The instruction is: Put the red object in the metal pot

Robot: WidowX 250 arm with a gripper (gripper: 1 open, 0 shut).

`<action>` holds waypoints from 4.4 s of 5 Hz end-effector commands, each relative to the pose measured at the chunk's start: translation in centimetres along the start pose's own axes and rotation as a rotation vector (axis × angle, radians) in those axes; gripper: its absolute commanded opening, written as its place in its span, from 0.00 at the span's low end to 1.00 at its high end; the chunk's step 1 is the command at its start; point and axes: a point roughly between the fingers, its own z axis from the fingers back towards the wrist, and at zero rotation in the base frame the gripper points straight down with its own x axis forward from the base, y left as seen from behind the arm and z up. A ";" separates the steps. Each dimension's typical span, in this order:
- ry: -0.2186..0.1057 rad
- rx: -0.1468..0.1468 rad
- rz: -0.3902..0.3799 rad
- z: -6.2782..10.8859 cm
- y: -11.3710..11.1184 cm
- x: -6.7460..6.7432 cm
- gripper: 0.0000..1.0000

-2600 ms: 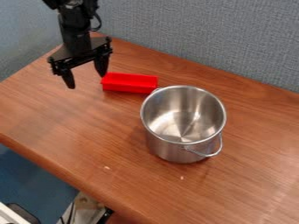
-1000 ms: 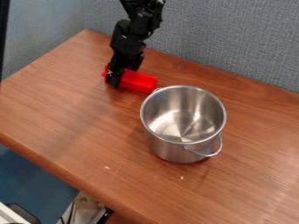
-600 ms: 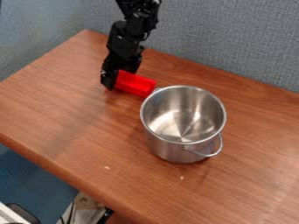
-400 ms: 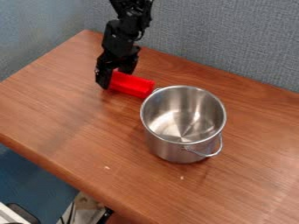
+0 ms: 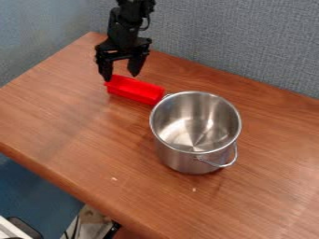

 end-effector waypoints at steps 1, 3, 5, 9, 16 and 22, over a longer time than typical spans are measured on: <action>-0.025 -0.037 -0.142 0.4 -0.1 1.4 1.00; -0.055 -0.085 -0.404 0.0 0.2 1.7 1.00; -0.120 -0.106 -0.460 0.6 0.6 2.4 0.00; -0.076 -0.075 -0.481 -2.1 1.6 3.3 0.00; -0.015 -0.055 -0.633 5.1 2.0 0.7 0.00; -0.004 -0.237 -0.811 10.2 3.6 -1.7 0.00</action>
